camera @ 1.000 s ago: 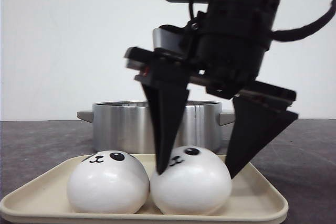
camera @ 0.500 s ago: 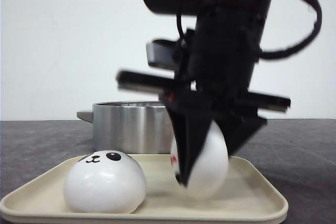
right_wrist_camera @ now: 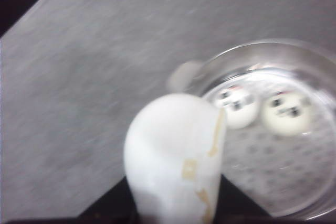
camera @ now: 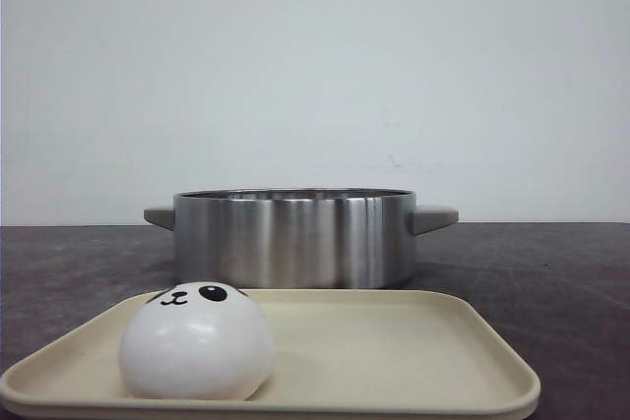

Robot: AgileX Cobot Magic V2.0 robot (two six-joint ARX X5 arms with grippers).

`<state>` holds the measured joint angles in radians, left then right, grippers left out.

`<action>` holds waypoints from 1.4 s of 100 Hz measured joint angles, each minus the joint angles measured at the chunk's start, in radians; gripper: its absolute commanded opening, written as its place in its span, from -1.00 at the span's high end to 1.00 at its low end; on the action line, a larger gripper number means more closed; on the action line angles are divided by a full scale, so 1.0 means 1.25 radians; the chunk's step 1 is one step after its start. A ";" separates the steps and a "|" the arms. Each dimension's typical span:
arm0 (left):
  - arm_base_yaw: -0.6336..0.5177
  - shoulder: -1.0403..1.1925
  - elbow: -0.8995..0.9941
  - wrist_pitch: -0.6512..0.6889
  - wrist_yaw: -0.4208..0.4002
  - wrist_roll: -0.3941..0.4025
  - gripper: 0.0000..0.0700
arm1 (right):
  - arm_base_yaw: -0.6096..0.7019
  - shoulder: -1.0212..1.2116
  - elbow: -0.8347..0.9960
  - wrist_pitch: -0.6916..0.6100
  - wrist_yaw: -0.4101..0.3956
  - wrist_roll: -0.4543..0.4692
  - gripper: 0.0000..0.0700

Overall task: Steam buns
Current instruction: 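Carry the bun with the right gripper into the pot and release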

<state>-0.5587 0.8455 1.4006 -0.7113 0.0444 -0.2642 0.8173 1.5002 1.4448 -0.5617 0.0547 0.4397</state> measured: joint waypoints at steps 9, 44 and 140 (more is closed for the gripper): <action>0.000 0.006 0.000 0.005 0.000 0.002 -0.56 | -0.069 0.056 0.000 -0.006 -0.050 -0.011 0.98; 0.000 0.040 0.000 0.008 -0.001 0.006 -0.56 | -0.190 0.261 -0.002 0.021 -0.151 -0.038 0.98; -0.002 0.141 -0.003 -0.053 -0.009 0.035 -0.56 | -0.201 0.239 0.069 0.025 -0.126 -0.072 0.95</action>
<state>-0.5610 1.0222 1.3968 -0.7773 0.0330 -0.2207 0.5659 1.7988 1.5311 -0.5308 -0.1028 0.3492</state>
